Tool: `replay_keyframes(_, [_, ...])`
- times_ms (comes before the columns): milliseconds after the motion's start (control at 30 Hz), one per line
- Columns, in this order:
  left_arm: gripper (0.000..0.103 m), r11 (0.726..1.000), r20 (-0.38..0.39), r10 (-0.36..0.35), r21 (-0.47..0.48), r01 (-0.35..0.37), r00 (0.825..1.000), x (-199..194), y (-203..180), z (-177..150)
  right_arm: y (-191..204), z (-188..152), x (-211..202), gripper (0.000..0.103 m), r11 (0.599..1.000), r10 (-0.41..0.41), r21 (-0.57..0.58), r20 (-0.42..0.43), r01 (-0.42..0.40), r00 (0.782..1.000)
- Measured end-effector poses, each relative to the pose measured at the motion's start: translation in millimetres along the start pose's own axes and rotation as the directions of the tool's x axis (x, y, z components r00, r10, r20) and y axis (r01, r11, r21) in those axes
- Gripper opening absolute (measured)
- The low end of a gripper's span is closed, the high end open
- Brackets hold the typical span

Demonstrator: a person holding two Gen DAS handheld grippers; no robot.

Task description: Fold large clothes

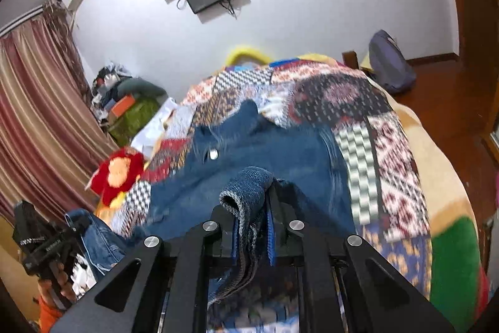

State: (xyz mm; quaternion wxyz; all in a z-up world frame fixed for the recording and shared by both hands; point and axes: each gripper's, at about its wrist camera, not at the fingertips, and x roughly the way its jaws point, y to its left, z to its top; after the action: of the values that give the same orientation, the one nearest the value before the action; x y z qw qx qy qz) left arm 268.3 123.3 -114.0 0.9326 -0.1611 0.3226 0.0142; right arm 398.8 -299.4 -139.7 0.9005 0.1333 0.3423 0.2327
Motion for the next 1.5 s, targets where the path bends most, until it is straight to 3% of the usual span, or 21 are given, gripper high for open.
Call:
replay_keyframes(233, [0.011,0.999,0.016,0.043,-0.006,-0.043,0.999,55.6,10.5,46.9,-1.9,54.8,52.2,0.01,0.998,-0.048,-0.048,0.021,0.049,0.999])
replay_keyframes(500, [0.011,0.995,-0.044,0.088,-0.044,-0.09,0.995,137.6,30.9,80.5,-1.0,101.9,141.3,0.01,0.986,-0.13,-0.107,0.006,0.13,0.991])
replay_keyframes(667, [0.012,0.99,-0.133,0.107,-0.081,-0.119,0.985,191.1,53.4,79.9,-18.7,104.3,201.5,0.011,0.98,-0.187,-0.077,-0.05,0.183,0.981])
replay_keyframes(867, [0.019,0.978,-0.267,0.14,-0.114,-0.175,0.954,245.9,76.4,58.1,-53.2,80.1,255.1,0.011,0.972,-0.236,-0.051,-0.141,0.231,0.962])
replay_keyframes(1000, [0.019,0.975,-0.295,0.16,-0.099,-0.196,0.942,259.7,77.7,48.2,-64.2,72.1,257.7,0.011,0.977,-0.211,-0.041,-0.16,0.207,0.964])
replay_keyframes(1167, [0.02,0.975,-0.318,0.152,-0.109,-0.195,0.936,263.1,79.4,48.7,-63.9,86.3,239.7,0.012,0.984,-0.175,-0.056,-0.179,0.167,0.968])
replay_keyframes(1333, [0.02,0.977,-0.35,0.202,0.001,-0.215,0.915,268.2,68.4,49.3,-60.5,96.8,215.7,0.013,0.989,-0.145,-0.046,-0.171,0.139,0.975])
replay_keyframes(1433, [0.02,0.974,-0.363,0.208,-0.012,-0.228,0.908,266.6,70.1,50.1,-61.3,101.1,204.5,0.014,0.99,-0.139,-0.019,-0.171,0.138,0.975])
replay_keyframes(1500, [0.02,0.968,-0.383,0.22,-0.03,-0.25,0.897,266.2,75.2,47.9,-62.8,104.8,192.9,0.014,0.983,-0.182,-0.019,-0.146,0.182,0.972])
